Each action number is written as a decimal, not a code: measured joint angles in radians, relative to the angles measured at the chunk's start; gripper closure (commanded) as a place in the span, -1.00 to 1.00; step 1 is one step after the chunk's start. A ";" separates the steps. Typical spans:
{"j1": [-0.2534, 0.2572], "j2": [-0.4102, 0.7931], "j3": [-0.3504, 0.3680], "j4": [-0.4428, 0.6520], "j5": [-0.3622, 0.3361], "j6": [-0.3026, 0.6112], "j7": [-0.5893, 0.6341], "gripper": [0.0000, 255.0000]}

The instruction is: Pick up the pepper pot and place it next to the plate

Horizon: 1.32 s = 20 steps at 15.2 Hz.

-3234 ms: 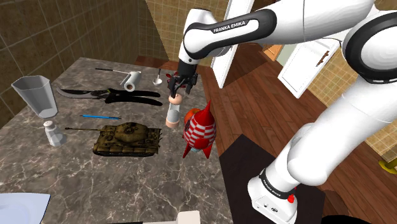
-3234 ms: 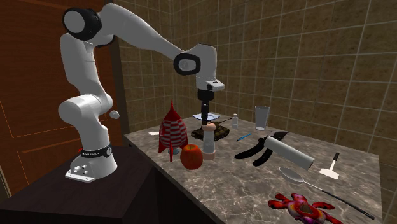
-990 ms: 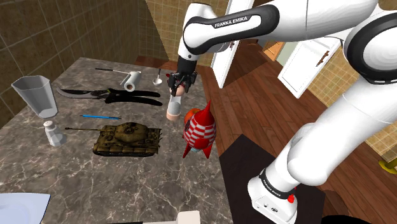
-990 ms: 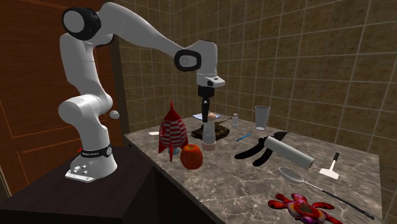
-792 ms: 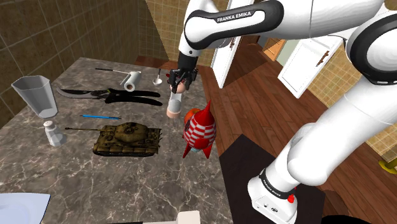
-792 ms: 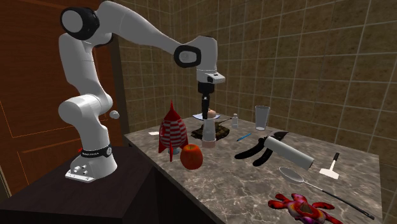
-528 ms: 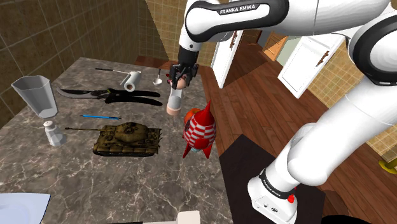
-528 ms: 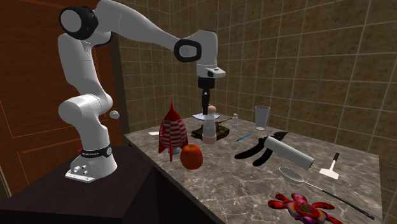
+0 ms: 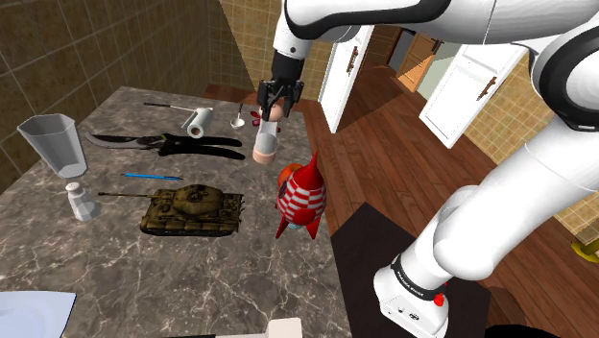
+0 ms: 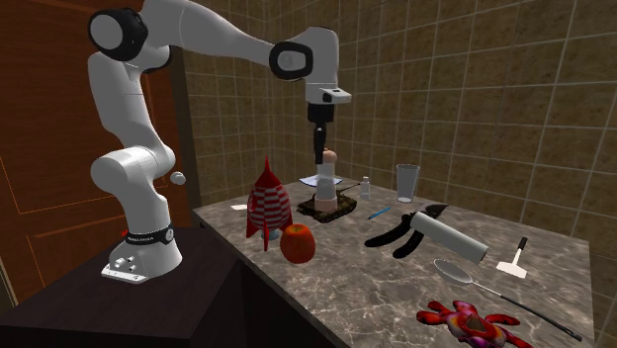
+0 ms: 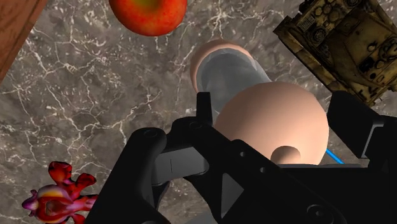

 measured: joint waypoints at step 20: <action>-0.002 0.012 -0.003 0.281 -0.007 -0.267 0.029 1.00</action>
